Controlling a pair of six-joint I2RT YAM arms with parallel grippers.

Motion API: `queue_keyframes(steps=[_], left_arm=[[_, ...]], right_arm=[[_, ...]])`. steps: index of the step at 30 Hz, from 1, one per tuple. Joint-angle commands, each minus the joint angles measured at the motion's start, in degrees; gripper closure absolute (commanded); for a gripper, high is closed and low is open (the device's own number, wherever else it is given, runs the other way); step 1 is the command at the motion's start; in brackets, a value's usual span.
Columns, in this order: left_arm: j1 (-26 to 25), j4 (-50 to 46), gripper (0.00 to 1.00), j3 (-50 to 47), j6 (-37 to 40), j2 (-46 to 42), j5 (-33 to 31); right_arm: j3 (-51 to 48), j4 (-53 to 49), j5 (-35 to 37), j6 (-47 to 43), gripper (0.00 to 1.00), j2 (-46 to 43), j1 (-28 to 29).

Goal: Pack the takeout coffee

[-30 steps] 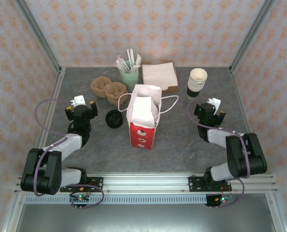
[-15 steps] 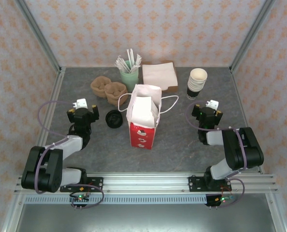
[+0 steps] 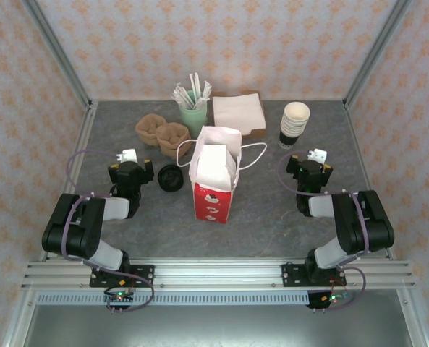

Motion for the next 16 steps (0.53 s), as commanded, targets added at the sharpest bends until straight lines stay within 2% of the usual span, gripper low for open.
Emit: queue_keyframes(steps=[1,6,16], left_arm=[[-0.16,1.99,0.00,1.11,0.45,-0.46,-1.85],[-0.12,0.90,0.00,1.80,1.32,-0.56,0.52],[0.29,0.78,0.00,1.82,1.24,-0.57,1.17]], right_arm=[[0.07,1.46,-0.32,-0.22,0.01,-0.10,-0.40],[0.08,1.46,-0.32,-0.29,0.01,-0.06,-0.40],[0.01,1.46,-0.31,-0.22,0.01,-0.02,-0.40]])
